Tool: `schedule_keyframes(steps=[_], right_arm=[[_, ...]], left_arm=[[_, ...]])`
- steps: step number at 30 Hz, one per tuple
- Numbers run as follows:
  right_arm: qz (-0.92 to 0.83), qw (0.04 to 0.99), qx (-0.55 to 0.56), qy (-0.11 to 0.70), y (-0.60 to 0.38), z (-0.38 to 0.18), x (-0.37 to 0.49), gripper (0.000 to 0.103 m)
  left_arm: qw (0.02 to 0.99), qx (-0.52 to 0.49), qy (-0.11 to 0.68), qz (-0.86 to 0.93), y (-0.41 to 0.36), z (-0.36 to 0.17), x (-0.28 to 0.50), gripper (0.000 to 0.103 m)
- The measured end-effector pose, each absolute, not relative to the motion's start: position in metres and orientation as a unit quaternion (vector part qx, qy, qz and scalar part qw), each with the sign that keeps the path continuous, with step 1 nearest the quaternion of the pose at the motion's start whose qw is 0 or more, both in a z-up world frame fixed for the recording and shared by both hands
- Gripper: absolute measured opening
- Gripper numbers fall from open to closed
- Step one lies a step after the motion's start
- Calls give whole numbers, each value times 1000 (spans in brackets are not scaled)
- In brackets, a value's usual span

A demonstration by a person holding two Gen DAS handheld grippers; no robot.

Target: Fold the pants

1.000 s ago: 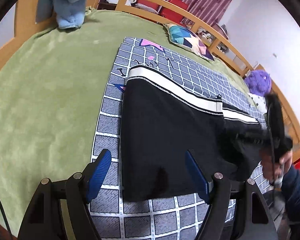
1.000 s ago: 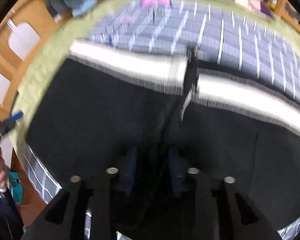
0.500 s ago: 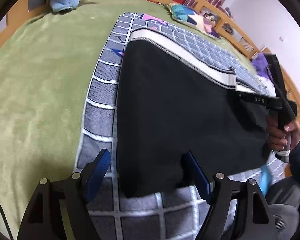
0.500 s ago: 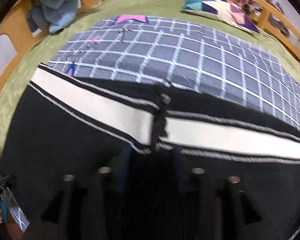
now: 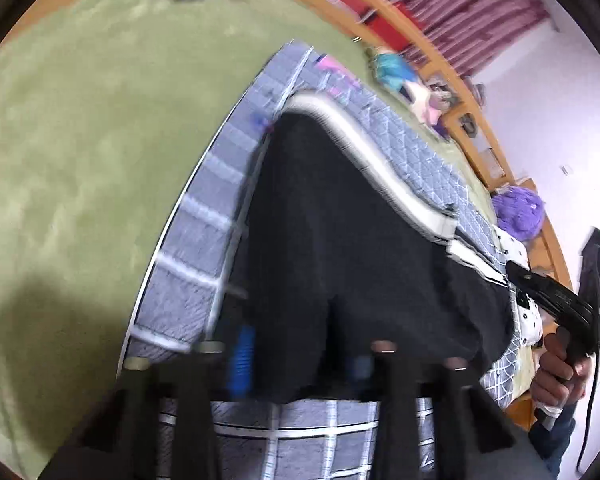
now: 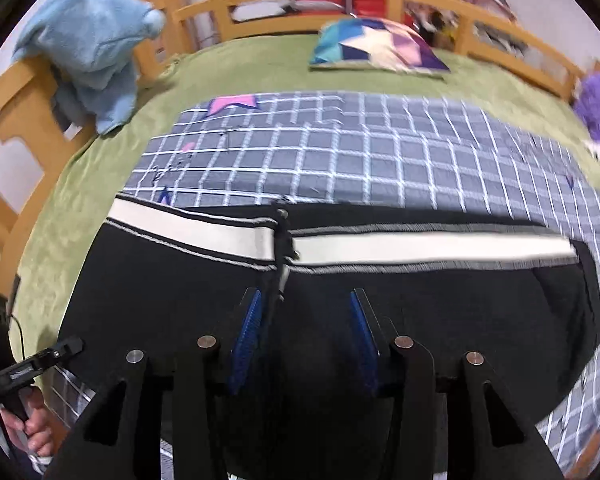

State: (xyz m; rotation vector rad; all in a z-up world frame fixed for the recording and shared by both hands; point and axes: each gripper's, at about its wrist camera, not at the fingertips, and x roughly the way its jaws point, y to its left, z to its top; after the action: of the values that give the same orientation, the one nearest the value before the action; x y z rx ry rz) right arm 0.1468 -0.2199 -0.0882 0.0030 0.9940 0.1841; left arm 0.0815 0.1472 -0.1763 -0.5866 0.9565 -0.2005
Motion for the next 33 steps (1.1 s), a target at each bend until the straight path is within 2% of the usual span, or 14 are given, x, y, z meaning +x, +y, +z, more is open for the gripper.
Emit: schedule_keyframes(steps=[6,10,14,19,24,25,26,28,31,33], right_arm=[[43,876,28,479,-257,-87,159,44],[18,888,39,458,-288,-82,155,44],[2,892,64,447,-312,-77,146,45],[15,890,111,441,-335,-77,140,45],[47,871,153,465,-342,-88,149,45],[57,870,155,464,-339,-88,149,45],[66,871,154,463,-335,-88,149,45],[97,870,149,460,-323,-87,149,50],[153,855,161,469,-303,-94,153,58],[176,839,154,491,-284,-107,162,58]], left_arm=[[895,-122,404,-144,74,-81,86,20],[894,-37,401,-198,-3,-48,94,20],[864,-12,429,-263,-72,-61,103,19],[805,-30,502,-314,-103,-103,123,20],[778,-91,519,-343,-77,-100,128,32],[780,-94,513,-347,-74,-95,127,41],[790,-91,498,-345,-66,-88,122,57],[809,-76,481,-329,-58,-82,115,69],[828,-54,475,-292,-42,-85,108,69],[835,-61,478,-265,-31,-89,109,69]])
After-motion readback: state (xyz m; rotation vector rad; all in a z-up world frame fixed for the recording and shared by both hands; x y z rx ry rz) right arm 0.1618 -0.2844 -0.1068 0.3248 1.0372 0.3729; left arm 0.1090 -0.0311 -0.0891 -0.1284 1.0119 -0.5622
